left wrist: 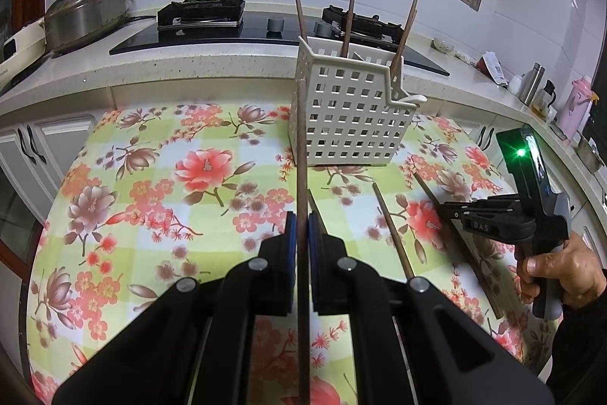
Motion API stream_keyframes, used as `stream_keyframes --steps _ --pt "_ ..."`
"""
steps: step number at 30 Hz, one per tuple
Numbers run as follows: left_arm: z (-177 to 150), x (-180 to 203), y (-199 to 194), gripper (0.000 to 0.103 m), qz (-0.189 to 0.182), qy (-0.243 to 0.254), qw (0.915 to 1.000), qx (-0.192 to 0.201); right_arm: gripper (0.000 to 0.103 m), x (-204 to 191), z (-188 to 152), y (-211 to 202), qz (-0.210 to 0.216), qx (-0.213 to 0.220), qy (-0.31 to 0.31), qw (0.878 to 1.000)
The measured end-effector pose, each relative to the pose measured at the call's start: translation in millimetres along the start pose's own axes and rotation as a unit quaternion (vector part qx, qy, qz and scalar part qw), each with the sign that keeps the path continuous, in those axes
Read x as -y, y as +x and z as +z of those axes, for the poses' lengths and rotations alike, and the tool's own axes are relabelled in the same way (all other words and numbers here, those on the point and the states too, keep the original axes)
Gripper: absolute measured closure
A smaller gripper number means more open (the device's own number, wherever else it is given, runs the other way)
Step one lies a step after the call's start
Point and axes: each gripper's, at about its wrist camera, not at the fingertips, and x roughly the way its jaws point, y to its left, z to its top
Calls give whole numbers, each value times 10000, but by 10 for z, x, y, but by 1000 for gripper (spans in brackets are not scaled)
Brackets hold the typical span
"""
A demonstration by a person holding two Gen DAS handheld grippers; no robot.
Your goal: Organize utensils
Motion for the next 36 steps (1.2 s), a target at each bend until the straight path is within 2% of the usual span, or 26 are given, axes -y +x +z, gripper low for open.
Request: stream_keyframes --steps 13,23,29,36 --pt "121 89 -75 97 -36 127 9998 154 96 -17 89 -927 402 1057 206 9934" --pt "143 104 -201 97 -73 135 9996 257 96 -3 -19 -1310 582 1422 285 9877" --pt "211 79 -205 97 -341 68 9992 192 96 -9 -19 -1330 672 1452 334 9866" --pt "630 28 -338 97 -543 8 9976 430 96 -69 288 -1567 743 1791 298 9806"
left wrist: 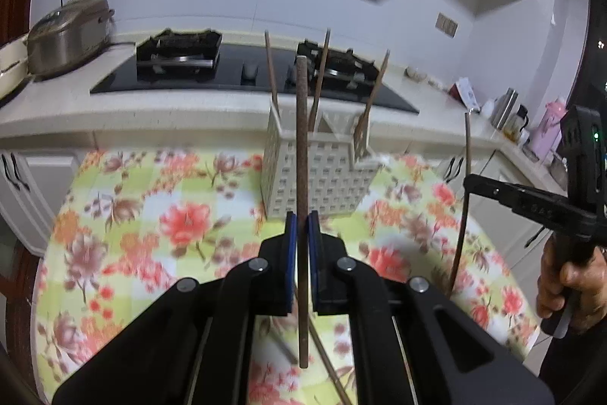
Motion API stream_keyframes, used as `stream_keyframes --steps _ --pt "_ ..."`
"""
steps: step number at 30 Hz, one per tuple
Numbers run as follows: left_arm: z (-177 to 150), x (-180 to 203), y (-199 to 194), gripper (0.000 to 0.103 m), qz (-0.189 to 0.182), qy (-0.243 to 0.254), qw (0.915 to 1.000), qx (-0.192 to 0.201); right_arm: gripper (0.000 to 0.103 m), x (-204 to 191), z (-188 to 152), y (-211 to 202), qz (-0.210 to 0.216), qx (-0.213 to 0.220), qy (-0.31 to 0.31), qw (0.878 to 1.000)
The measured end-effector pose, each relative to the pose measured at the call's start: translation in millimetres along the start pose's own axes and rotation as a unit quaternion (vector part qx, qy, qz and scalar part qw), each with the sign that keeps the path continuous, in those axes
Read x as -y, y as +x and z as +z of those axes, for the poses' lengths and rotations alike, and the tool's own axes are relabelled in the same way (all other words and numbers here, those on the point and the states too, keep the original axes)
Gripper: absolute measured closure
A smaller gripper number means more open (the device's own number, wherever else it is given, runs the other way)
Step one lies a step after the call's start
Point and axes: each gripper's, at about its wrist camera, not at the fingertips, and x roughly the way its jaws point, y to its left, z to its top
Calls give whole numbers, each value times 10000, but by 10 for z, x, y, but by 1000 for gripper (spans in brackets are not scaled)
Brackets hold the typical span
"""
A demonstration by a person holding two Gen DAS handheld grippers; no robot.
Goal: Organize utensils
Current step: 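Lower the chopsticks into the white basket with both tools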
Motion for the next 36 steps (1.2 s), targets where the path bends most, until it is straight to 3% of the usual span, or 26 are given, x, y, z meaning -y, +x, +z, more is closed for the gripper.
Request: stream_keyframes --steps 11,22,36 --pt "846 148 -109 97 -158 270 9985 456 96 -216 820 -189 170 598 -111 9980" --pt "1580 311 57 97 -106 496 9964 678 96 -326 1588 -123 -29 1184 97 9929" --pt "2038 171 493 97 25 297 9961 826 96 -450 2000 452 -271 1199 112 9924"
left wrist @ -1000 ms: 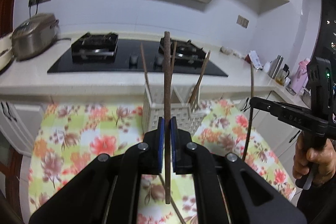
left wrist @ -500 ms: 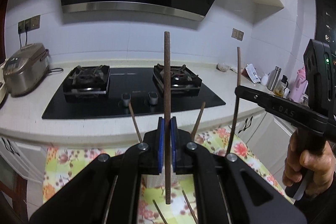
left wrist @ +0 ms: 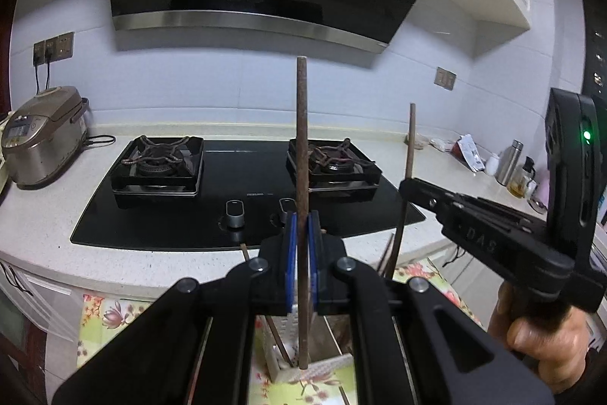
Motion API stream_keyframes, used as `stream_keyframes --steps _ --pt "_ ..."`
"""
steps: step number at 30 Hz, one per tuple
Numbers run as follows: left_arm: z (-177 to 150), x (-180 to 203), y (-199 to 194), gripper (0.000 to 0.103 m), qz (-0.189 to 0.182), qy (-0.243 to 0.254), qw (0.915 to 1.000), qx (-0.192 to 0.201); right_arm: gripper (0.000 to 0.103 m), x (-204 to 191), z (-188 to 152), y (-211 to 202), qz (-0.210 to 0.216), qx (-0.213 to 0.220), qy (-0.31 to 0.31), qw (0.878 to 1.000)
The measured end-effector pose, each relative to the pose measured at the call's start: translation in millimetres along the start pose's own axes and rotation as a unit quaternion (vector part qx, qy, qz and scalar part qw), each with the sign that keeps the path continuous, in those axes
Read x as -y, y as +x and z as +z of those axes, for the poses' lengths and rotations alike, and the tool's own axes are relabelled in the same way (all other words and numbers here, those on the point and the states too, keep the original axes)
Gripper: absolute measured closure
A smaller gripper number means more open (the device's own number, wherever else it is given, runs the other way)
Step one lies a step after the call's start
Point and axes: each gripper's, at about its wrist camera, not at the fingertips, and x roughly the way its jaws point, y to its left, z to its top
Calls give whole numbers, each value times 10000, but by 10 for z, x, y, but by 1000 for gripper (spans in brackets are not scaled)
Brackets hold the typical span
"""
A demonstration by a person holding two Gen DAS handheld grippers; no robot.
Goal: Organize utensils
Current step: 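Lower the chopsticks into the white basket with both tools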
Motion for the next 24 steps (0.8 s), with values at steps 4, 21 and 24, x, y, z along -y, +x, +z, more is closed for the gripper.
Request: stream_keyframes --steps 4,21,24 --pt "-40 -73 147 97 43 -71 10000 0 96 -9 -29 171 -59 -36 -53 10000" --pt "-461 -150 664 97 206 -114 9993 -277 96 6 -406 668 -152 -282 -140 9994" --pt "-563 -158 738 97 216 -126 9991 -343 96 9 -478 729 -122 -345 -166 9992"
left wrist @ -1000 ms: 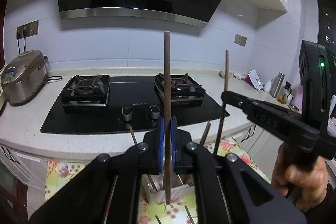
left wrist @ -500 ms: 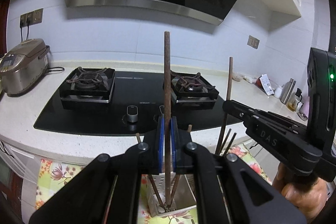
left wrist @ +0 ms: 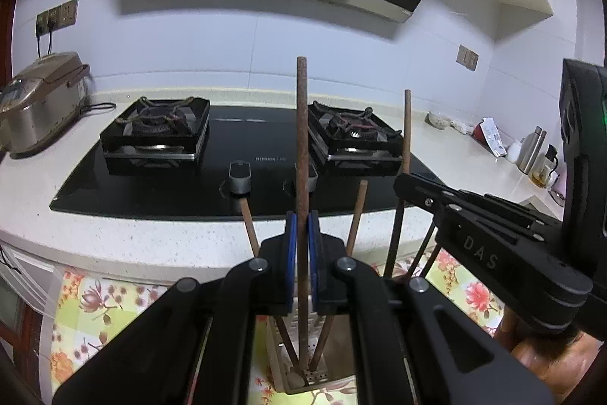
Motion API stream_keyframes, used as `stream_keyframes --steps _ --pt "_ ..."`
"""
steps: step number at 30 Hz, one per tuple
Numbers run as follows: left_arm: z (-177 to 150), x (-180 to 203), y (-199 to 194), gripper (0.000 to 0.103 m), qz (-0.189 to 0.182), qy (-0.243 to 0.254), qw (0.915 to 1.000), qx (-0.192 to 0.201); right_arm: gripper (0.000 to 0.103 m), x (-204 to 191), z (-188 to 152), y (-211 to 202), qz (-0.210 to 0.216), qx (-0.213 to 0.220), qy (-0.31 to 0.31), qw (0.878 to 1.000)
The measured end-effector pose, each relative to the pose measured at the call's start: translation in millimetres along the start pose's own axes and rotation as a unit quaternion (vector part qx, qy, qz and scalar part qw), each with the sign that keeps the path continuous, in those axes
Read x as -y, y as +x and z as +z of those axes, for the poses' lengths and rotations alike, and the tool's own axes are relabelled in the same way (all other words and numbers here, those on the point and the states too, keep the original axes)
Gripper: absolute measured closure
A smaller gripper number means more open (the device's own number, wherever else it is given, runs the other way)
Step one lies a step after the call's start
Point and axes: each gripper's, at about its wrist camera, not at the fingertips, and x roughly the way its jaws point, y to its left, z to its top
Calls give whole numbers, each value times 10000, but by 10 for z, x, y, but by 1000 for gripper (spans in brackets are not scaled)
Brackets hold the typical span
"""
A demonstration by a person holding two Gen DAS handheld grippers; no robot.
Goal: Organize utensils
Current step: 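Lower the chopsticks into the white basket with both tools, then open both tools to release the chopsticks in the basket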
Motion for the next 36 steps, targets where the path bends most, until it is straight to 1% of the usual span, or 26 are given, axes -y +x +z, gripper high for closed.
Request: stream_keyframes --steps 10,24,26,29,30,31,32,33,36 --pt "-233 25 180 97 18 61 9998 -214 96 2 -175 103 4 -150 -69 9999" --pt "-390 85 261 97 130 238 9981 -546 96 27 -291 213 30 -500 -74 9987" --pt "-404 78 279 96 119 213 9977 -628 96 19 -294 236 19 -583 -107 9982" --pt "-424 67 286 96 116 181 9975 -677 95 10 -289 214 17 -575 -120 9983" --pt "-427 56 279 95 114 163 9975 -679 95 11 -279 206 25 -571 -117 9983" --pt "-427 45 270 87 108 139 9975 -679 94 10 -271 197 22 -570 -117 9983" --pt "-422 34 260 75 102 114 9977 -666 93 10 -261 189 3 -576 -120 9983" --pt "-417 23 241 73 93 90 9979 -633 93 13 -249 179 7 -576 -121 9983" --pt "-390 19 174 73 83 104 9983 -559 90 22 -221 115 -22 -504 -133 9986"
